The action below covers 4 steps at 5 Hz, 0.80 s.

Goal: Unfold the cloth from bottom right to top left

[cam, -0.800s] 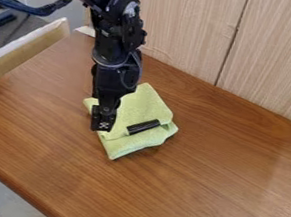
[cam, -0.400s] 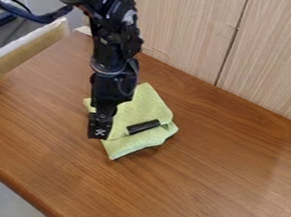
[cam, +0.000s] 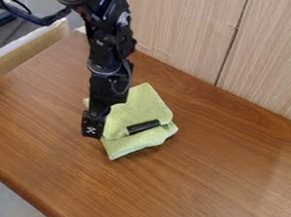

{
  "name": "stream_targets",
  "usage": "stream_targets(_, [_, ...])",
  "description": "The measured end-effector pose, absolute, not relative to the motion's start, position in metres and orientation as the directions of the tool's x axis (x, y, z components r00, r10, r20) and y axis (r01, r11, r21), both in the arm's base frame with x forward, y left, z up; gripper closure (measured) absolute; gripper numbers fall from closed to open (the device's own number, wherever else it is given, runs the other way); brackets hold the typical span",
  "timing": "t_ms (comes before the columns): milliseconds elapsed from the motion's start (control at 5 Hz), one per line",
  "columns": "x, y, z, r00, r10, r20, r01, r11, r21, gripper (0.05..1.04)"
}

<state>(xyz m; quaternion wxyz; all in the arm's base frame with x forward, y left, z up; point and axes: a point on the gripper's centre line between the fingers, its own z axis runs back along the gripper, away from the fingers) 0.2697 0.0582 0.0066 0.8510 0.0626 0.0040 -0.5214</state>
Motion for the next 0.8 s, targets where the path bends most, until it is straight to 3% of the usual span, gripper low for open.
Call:
stream_targets(400, [0.2788,0.0548,0.0005,0.261,-0.965,-0.026,0.961,0.258,0.098,0.083])
stream_targets(600, [0.2777,0.0540,-0.0019,0.222,-0.975,-0.021,0.970,0.218,0.107,0.136])
stream_targets(800, [0.2742,0.0565,-0.0081,0.218,-0.975,-0.041,0.973,0.214,0.089,0.416])
